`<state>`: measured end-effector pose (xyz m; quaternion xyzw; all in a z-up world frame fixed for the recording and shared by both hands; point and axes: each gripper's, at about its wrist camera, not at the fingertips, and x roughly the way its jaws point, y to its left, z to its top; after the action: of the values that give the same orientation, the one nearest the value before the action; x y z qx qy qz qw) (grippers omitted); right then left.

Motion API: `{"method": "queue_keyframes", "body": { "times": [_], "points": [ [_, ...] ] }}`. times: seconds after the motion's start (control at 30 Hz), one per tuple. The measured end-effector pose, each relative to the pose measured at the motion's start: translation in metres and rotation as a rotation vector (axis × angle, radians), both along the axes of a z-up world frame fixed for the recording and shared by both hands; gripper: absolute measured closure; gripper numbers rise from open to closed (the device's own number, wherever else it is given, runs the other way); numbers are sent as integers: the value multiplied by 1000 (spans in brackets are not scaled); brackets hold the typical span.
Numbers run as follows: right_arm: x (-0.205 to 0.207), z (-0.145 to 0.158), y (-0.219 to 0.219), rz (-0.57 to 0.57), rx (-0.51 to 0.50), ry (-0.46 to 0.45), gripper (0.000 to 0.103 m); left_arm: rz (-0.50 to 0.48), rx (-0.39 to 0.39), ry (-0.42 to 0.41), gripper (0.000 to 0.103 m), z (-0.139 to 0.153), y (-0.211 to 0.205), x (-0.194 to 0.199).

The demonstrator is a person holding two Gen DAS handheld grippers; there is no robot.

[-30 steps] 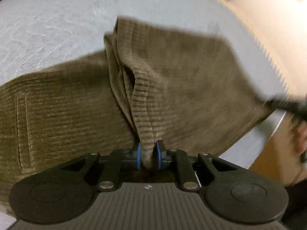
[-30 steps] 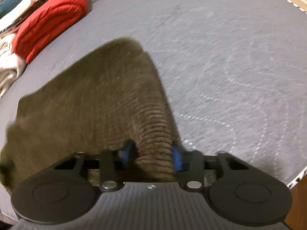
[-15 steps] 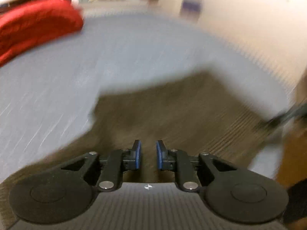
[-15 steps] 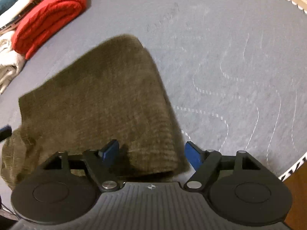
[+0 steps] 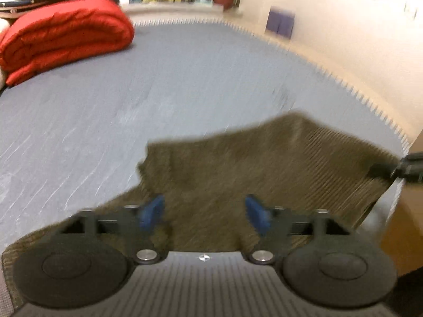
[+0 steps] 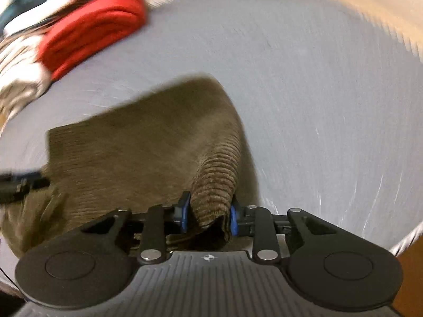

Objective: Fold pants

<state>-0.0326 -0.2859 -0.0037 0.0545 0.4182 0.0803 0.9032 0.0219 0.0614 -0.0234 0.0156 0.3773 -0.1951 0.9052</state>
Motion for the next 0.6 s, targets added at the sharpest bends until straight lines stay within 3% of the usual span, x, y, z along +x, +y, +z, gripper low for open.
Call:
{"method": "queue_keyframes", "body": {
  "times": [0.07, 0.17, 0.37, 0.43, 0.6],
  "points": [
    [-15, 25, 31, 104, -105, -116, 74, -15, -85, -23, 16, 12, -7, 5],
    [-37, 46, 75, 247, -215, -248, 74, -55, -247, 10, 15, 25, -2, 7],
    [-71, 55, 146, 493, -325, -392, 75, -81, -528, 151, 14, 31, 17, 22],
    [-79, 54, 164, 565, -360, -426, 75, -81, -552, 181, 14, 31, 23, 27],
    [-96, 45, 201, 680, -393, -495, 75, -64, -529, 190, 14, 26, 37, 32]
  ]
}}
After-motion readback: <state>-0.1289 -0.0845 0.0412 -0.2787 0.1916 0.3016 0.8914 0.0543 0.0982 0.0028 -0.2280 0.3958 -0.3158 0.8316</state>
